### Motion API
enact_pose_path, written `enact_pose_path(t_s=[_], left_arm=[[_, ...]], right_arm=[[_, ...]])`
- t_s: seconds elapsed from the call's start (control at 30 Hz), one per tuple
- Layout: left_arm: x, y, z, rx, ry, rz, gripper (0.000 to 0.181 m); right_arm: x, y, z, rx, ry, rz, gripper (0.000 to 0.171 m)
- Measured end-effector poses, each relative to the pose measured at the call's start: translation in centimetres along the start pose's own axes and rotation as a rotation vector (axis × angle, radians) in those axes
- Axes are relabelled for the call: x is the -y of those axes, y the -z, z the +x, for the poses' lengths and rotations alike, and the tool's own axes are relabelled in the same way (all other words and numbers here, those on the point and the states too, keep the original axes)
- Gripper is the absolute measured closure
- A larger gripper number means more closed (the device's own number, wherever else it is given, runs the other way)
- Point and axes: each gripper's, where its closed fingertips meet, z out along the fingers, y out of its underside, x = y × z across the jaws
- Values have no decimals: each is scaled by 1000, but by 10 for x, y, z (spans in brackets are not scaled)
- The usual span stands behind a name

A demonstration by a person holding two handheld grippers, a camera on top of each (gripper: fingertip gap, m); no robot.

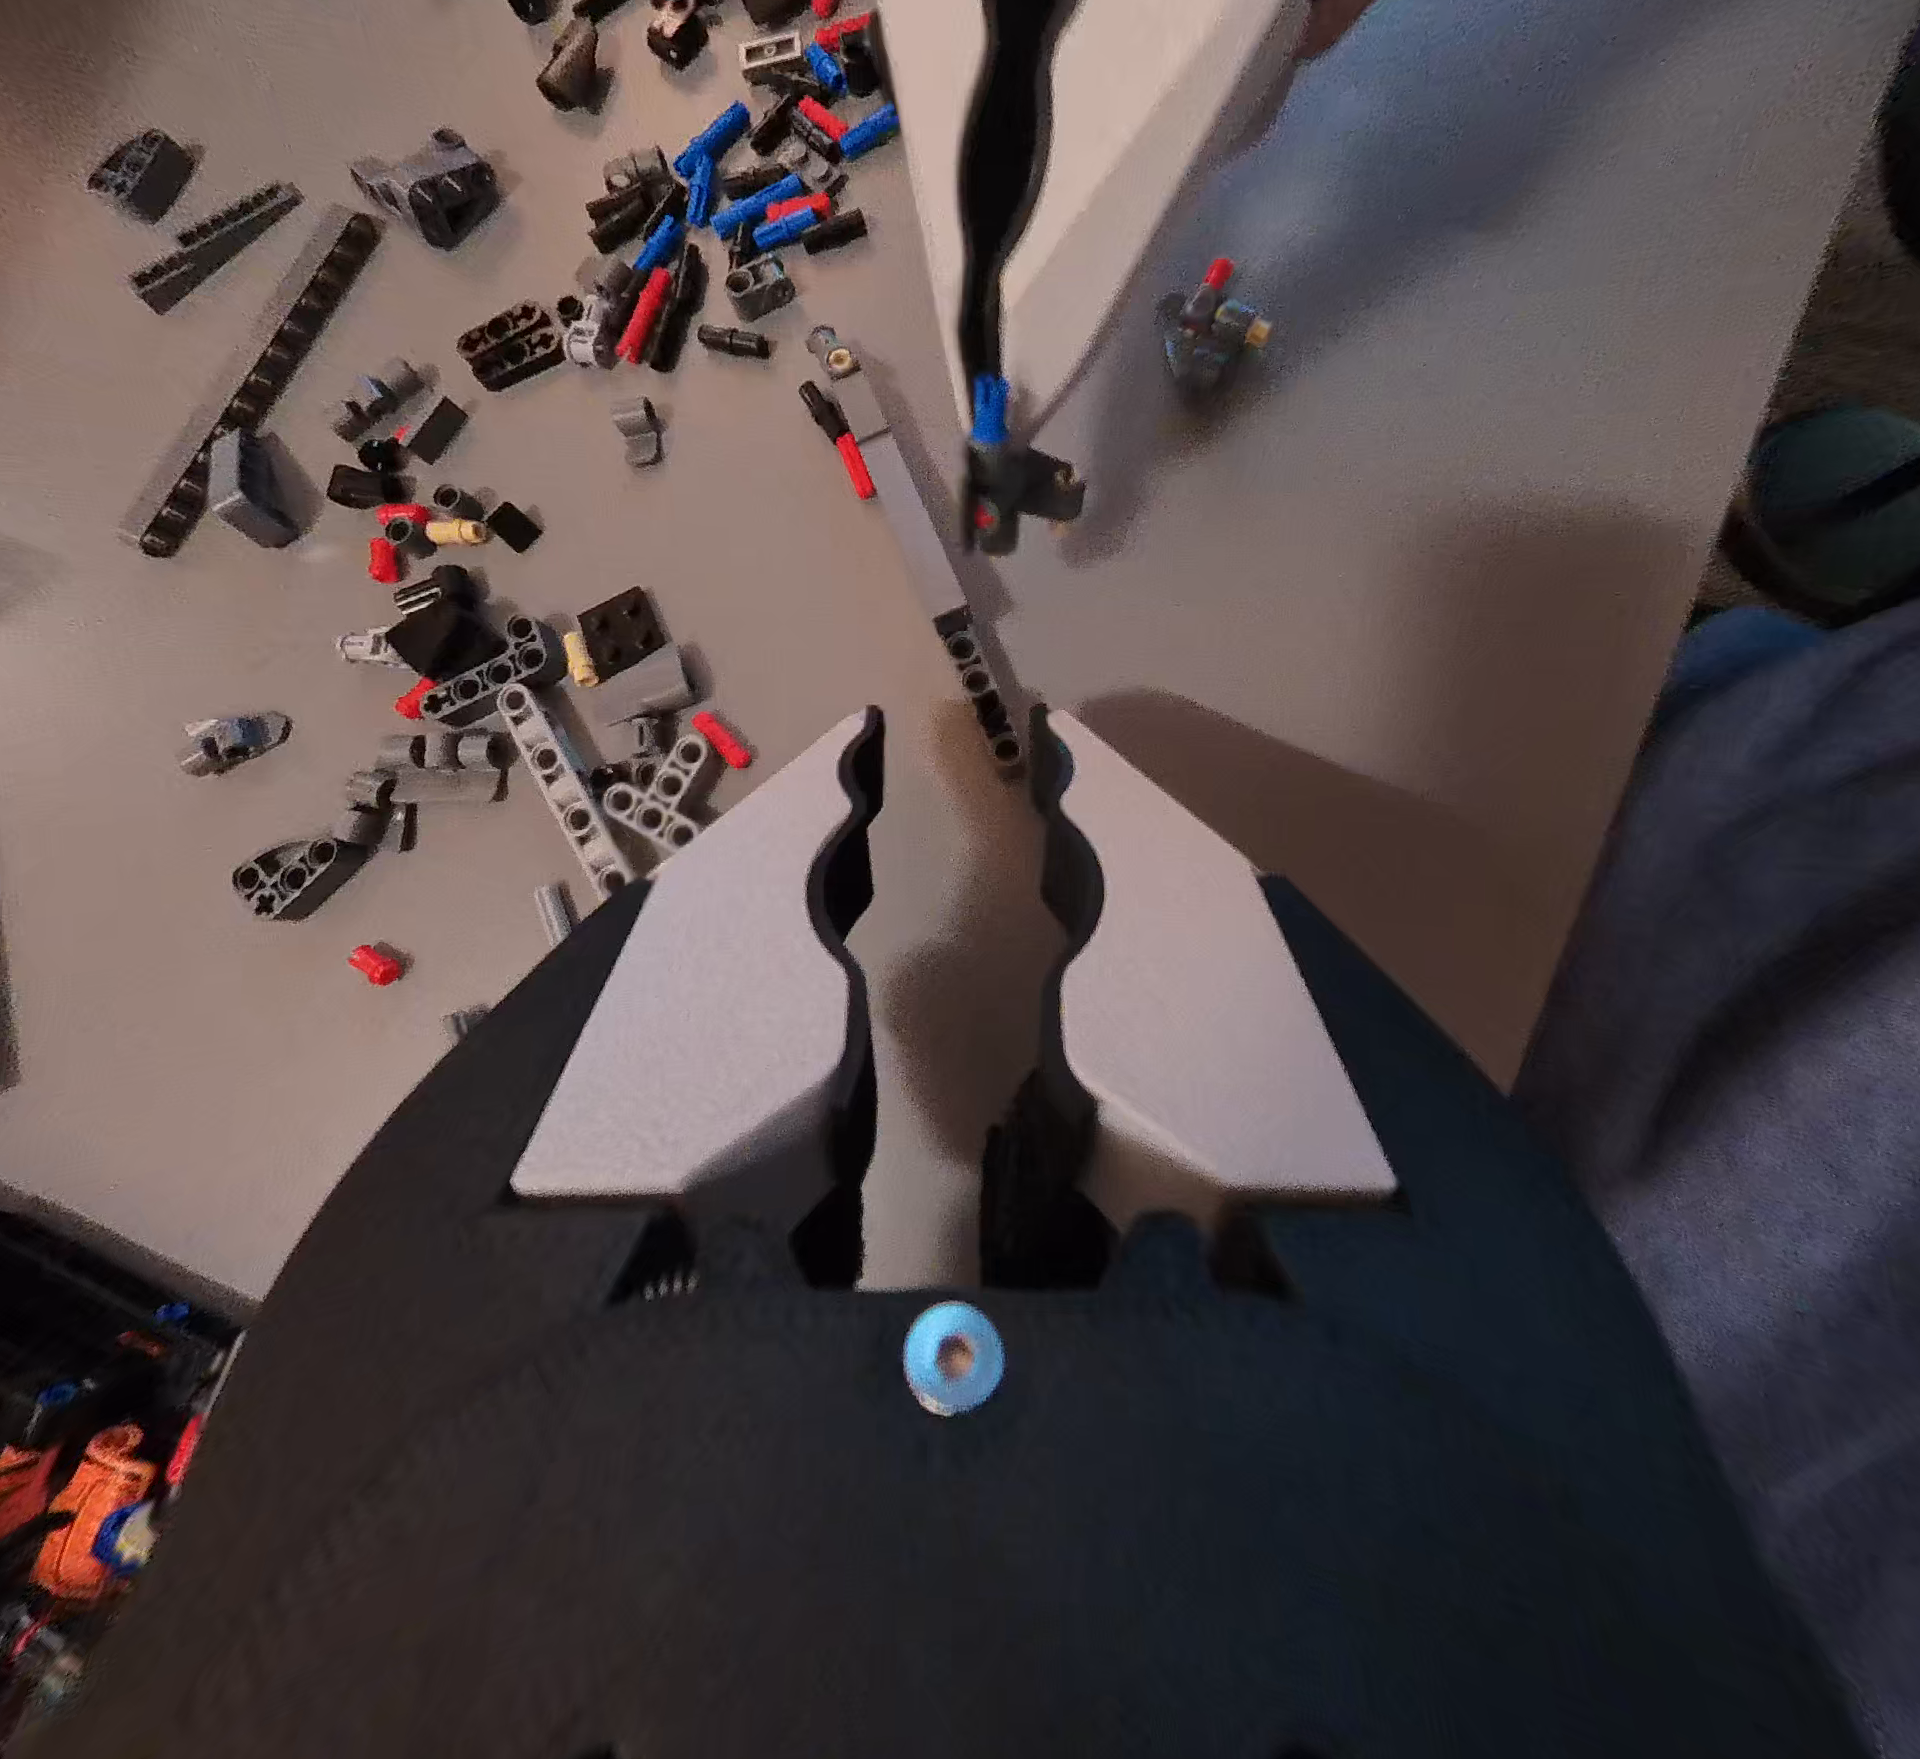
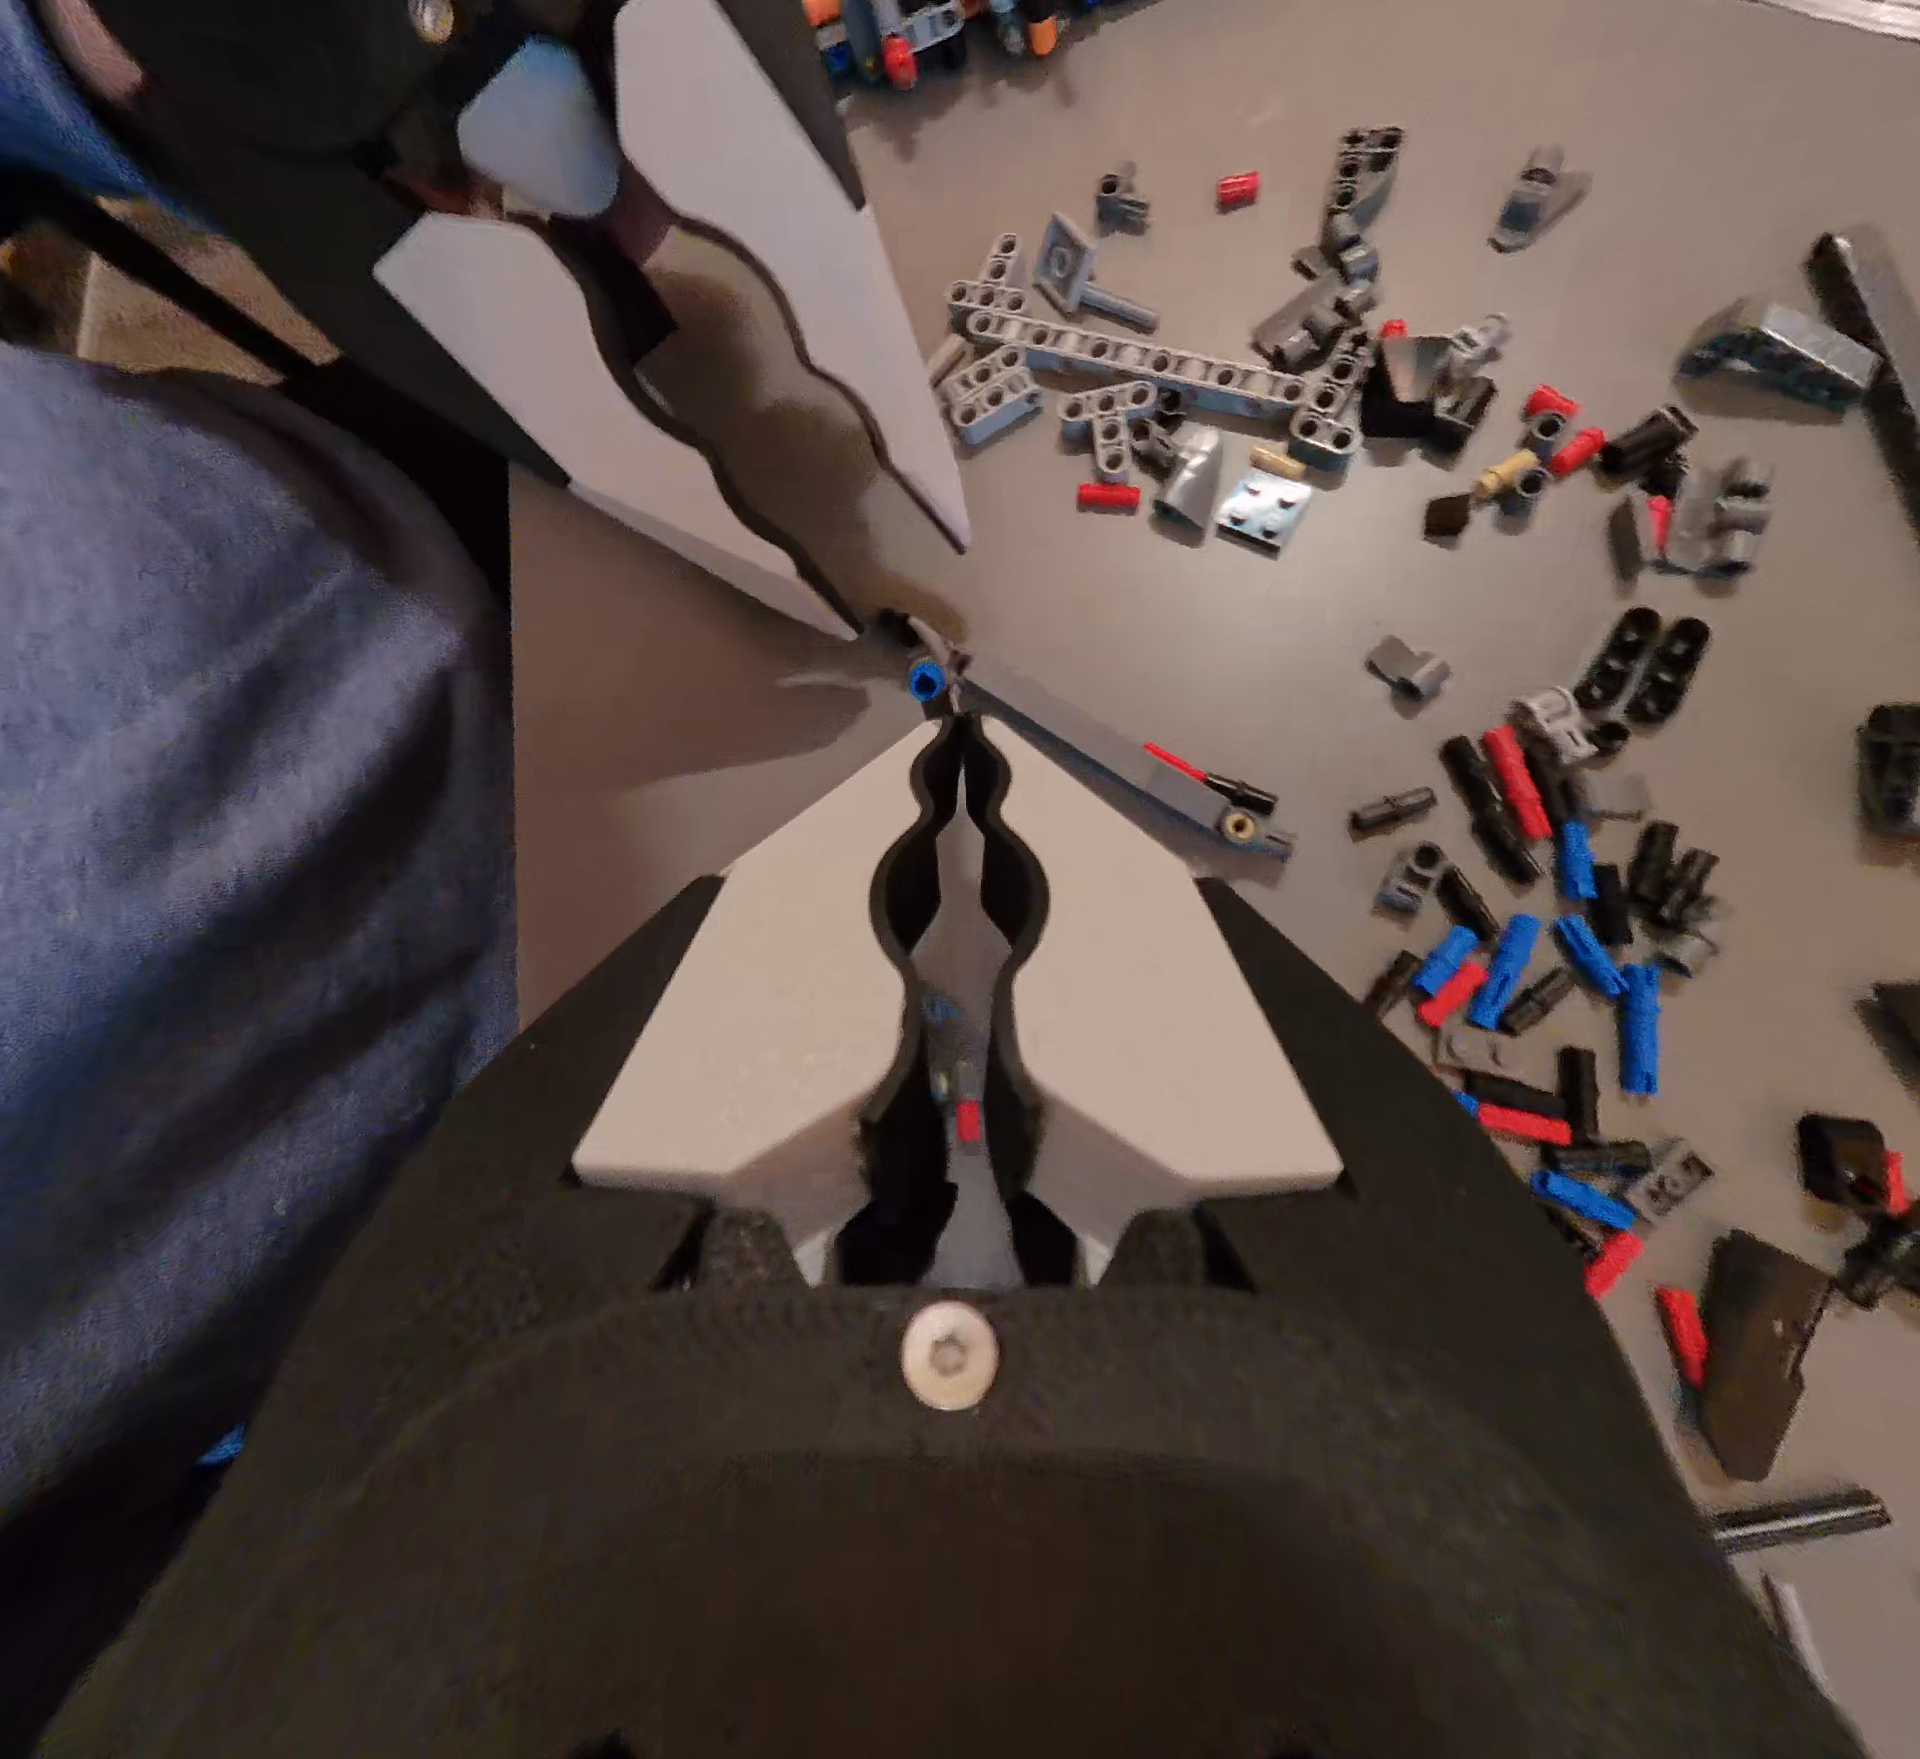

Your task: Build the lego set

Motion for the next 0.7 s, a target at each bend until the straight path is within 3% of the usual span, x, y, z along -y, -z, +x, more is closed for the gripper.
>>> enact_pose_path(t_s=[0.03, 0.17, 0.5, 0.7], left_arm=[[2, 4, 0, -24, 7, 13, 156], [20, 21, 1, -96, -43, 120, 157], [12, 9, 6, -160, -120, 68, 172], [8, 10, 5, -194, -68, 71, 176]], right_arm=[[2, -3, -4, 3, 16, -22, 171], [5, -15, -9, -20, 67, -124, 171], [11, -23, -12, -49, 71, -271, 171], [13, -26, -12, -49, 78, -337, 171]])
